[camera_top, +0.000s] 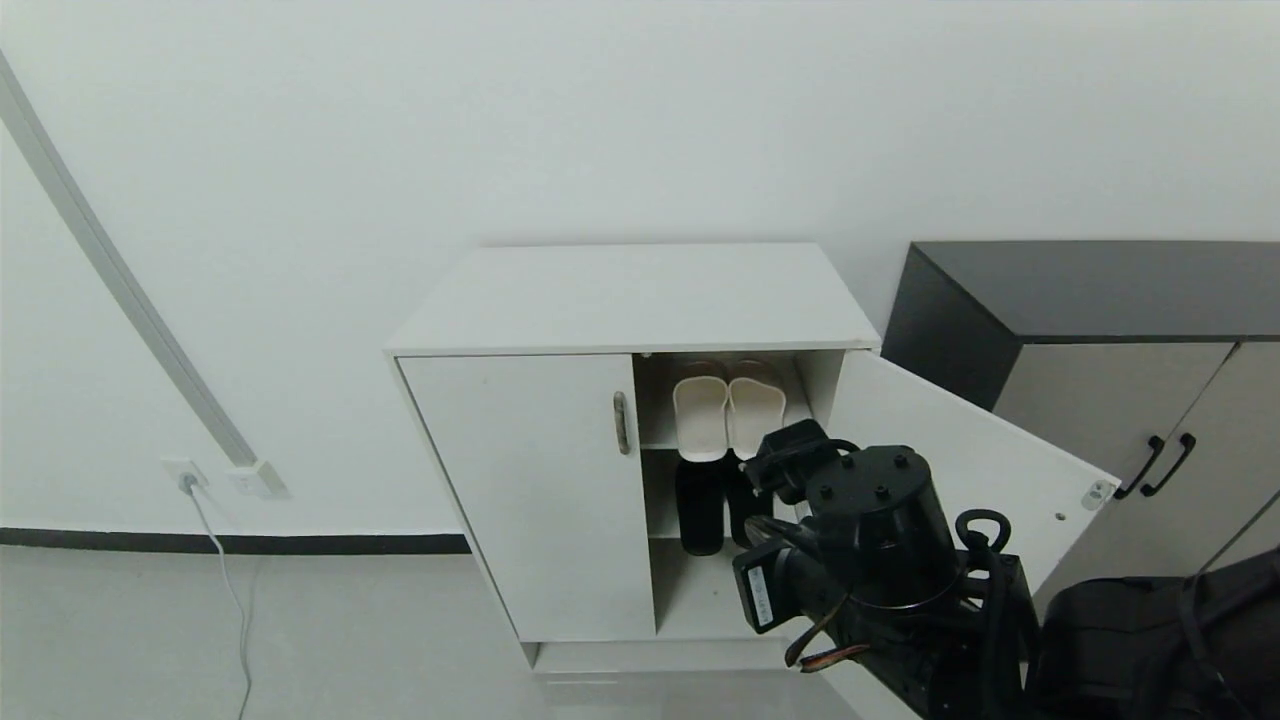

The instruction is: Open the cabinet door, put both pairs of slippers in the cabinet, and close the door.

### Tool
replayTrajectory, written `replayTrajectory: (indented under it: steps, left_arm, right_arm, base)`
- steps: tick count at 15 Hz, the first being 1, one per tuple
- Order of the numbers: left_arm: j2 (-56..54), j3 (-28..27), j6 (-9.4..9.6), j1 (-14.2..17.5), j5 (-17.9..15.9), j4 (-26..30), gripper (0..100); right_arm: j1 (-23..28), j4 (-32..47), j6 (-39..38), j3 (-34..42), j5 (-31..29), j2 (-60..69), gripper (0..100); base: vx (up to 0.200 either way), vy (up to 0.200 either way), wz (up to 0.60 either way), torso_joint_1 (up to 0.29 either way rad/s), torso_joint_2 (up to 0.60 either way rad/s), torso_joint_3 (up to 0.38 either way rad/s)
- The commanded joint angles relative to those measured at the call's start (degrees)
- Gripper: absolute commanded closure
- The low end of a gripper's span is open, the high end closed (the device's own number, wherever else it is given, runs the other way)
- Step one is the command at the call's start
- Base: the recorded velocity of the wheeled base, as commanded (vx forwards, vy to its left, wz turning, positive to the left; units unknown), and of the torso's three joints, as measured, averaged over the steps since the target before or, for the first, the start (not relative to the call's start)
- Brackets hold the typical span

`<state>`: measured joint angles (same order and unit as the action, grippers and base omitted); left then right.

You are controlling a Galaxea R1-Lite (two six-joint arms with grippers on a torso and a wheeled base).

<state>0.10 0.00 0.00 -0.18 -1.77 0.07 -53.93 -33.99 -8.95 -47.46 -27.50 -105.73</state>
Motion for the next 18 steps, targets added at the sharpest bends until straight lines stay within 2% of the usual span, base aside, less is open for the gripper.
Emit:
replayTrajectory:
  steps: [1, 9, 18]
  left_arm:
    - [0.0, 0.0, -0.09, 0.0, 0.0, -0.1, 100]
    - [0.0, 0.0, -0.09, 0.0, 0.0, 0.0, 100]
    - [0.0, 0.0, 0.0, 0.0, 0.0, 0.0, 100]
  right_arm:
    - [0.0, 0.0, 0.1, 0.0, 0.0, 0.3, 100]
    - [0.1, -0.1, 0.1, 0.3, 0.0, 0.5, 100]
    - [0.1, -2.4, 1.7, 1.6, 0.1, 0.4, 100]
  base:
    - [0.0, 0.0, 0.0, 0.237, -0.57, -0.325]
    - [0.0, 0.0, 0.0, 0.229, -0.53, -0.293]
    - [0.0, 0.0, 0.0, 0.005, -0.01, -0.006]
